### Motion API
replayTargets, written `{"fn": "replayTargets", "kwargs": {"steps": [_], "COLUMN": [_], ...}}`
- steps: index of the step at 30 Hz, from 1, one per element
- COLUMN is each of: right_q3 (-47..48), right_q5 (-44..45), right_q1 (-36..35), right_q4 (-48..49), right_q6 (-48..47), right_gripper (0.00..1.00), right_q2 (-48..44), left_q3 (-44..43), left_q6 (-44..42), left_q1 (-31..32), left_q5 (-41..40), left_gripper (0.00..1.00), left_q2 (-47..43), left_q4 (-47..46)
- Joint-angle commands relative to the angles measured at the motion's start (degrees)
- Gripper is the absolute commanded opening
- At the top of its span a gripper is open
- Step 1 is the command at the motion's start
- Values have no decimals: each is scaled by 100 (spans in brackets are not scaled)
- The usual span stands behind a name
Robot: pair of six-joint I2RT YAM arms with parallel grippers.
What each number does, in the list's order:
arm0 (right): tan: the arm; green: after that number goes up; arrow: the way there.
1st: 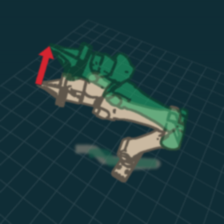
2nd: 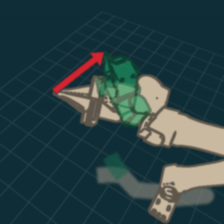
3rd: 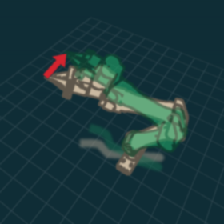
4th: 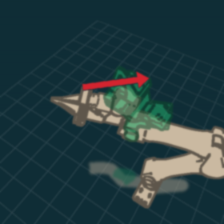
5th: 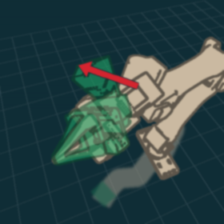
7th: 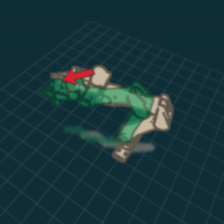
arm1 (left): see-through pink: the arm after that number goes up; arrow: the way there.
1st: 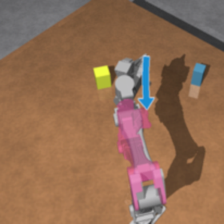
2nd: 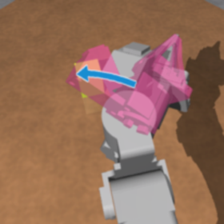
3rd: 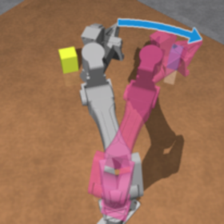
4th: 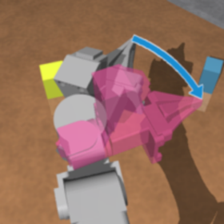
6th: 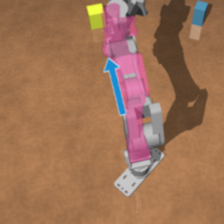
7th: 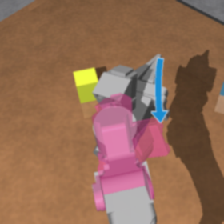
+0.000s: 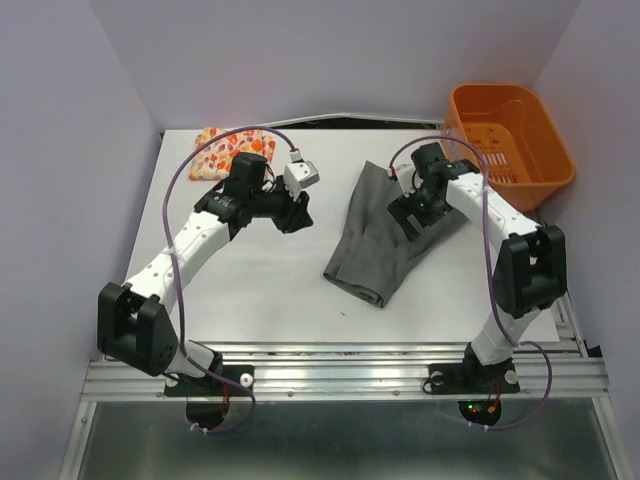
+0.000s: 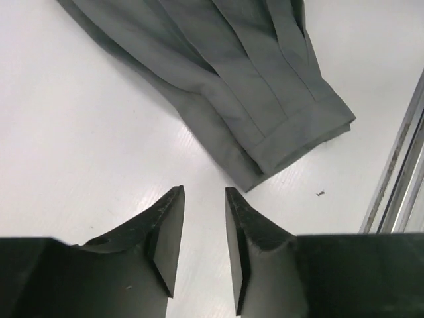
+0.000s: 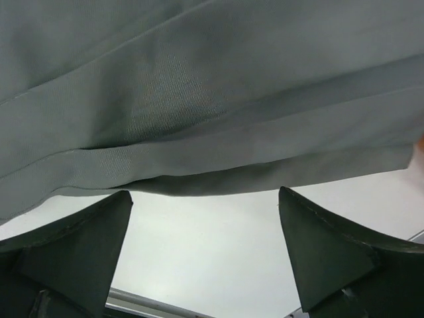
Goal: Fold and stack the skirts
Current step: Fold the skirt
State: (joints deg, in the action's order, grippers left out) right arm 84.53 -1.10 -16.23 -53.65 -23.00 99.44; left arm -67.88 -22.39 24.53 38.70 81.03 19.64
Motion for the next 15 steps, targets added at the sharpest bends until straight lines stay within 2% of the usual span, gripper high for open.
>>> {"fn": "replayTargets", "kwargs": {"steps": [1, 3, 4, 7, 10, 15], "right_q3": [2, 2, 11, 46, -24, -165], "right_q5": [-22, -231, -415, -741, -987, -1138], "right_q1": [14, 14, 14, 14, 14, 14], "right_q4": [126, 197, 249, 311, 416, 846], "right_q6": [384, 437, 481, 648, 666, 456], "right_gripper": [94, 86, 77, 66, 59, 57], "right_q2": [40, 198, 234, 409, 690, 1112], "left_q3": [362, 677, 792, 1152, 1294, 1313], "left_q6": [-89, -55, 163, 970, 1534, 2430], "left_q1": [25, 25, 34, 34, 34, 60], "left_q5": [-284, -30, 84, 515, 832, 1394], "left_gripper": [32, 28, 27, 25, 24, 20], "left_q2": [667, 729, 712, 790, 1114, 1835], "left_q4": [-109, -441, -626, -1373, -1917, -2684]}}
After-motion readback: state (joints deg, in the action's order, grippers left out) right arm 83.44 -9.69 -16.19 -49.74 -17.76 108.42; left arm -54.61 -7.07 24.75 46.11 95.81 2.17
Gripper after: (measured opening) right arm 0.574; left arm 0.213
